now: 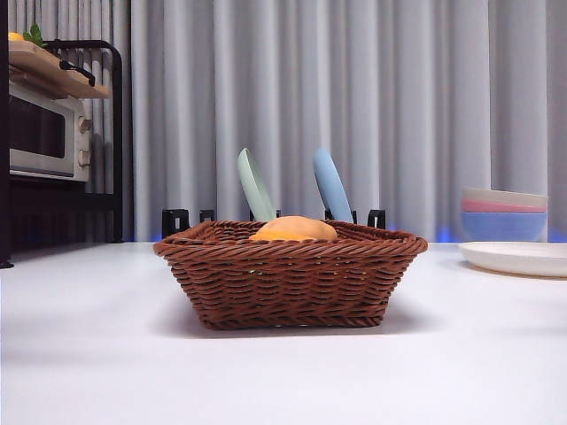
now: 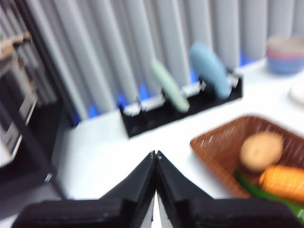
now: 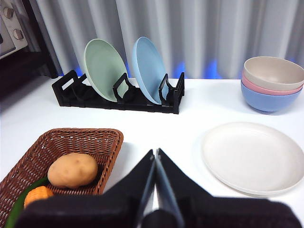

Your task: Pick up the basket,pick up the corn from the table,pick up the potato from the table,pick up the cucumber from the table,put all items into the basket

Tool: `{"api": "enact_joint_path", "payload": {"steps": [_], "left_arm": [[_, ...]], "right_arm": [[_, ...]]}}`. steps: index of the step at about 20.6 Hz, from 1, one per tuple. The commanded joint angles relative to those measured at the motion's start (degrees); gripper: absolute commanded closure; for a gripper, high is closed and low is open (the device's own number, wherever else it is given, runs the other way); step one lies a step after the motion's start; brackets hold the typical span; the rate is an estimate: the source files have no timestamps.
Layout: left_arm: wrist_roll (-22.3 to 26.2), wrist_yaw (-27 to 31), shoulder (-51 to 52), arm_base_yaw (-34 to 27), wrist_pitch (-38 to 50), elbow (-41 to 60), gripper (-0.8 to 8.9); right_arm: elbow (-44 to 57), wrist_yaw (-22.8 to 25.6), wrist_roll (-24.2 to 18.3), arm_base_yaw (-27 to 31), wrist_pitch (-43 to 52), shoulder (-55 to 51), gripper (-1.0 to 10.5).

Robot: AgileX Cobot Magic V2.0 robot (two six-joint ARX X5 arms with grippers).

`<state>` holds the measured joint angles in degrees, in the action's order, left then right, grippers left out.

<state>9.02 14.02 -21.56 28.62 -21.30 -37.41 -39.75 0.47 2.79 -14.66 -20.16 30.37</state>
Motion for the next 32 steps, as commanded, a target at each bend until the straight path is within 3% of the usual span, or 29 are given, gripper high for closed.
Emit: {"api": "enact_joint_path", "payload": {"steps": [1,6,10,19,32], "left_arm": [[1.6,-12.3,1.4,-8.0,4.4,5.3,8.16],[1.5,-20.6,8.5,-21.3,19.4,24.9,8.16],[1.5,-20.4,14.3,-25.7,19.5,34.0,8.16],[1.3,-20.4,21.1,-27.3,9.1,36.0,8.16],[1.3,-20.3,21.2,-27.3,7.7,36.0,8.16]], "right_arm": [[0.0,0.0,0.6,-0.1,0.2,0.0,9.5],[0.0,0.1,0.6,-0.1,0.2,0.0,9.5],[0.0,-0.1,0.6,-0.1,0.2,0.0,9.5],[0.0,-0.1,0.6,-0.1,0.2,0.0,9.5],[0.0,-0.1,0.6,-0.1,0.2,0.0,9.5]]}}
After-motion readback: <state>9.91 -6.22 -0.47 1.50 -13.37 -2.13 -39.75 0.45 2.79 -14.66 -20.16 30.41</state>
